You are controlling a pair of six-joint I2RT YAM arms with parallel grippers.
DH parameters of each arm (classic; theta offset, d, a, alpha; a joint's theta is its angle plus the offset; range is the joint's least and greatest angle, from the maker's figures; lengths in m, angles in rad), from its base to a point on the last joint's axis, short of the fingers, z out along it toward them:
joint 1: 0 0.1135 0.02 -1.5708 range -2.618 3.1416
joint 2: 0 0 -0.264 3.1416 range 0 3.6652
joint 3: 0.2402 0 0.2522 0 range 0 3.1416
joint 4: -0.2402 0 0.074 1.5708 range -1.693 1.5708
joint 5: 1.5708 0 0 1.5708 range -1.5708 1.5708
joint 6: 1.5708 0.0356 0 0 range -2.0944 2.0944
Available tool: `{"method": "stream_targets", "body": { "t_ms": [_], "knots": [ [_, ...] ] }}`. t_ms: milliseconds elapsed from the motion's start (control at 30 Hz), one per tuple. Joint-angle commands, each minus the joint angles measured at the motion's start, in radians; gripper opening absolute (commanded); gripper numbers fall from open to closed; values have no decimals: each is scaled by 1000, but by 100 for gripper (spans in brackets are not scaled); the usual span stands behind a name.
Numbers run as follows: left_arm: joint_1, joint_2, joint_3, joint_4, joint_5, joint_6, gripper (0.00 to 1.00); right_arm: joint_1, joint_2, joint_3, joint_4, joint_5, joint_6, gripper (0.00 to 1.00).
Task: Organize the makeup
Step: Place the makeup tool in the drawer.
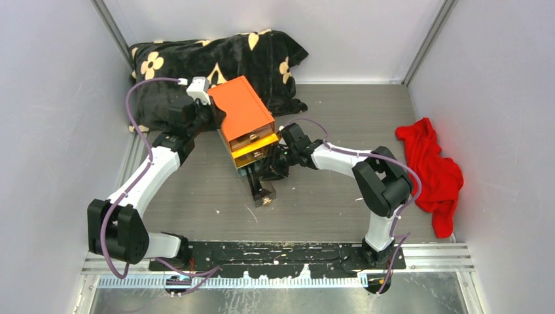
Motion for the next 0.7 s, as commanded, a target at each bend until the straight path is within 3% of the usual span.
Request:
{"method": "stream_targets", "body": {
  "t_ms": [0, 367, 567, 667],
  "knots": [
    [11, 20, -22, -146, -36, 28, 0, 11, -95, -15, 65, -6, -70, 37],
    [11, 27, -17, -146, -40, 27, 0, 39, -338, -99, 37, 56, -180, 36],
    [12, 19, -29, -136, -43, 28, 0, 120, -477, -133, -175, 337, -403, 33],
    [11, 18, -28, -138, -54, 38, 0, 204, -544, -202, -238, 607, -504, 22]
  ]
}}
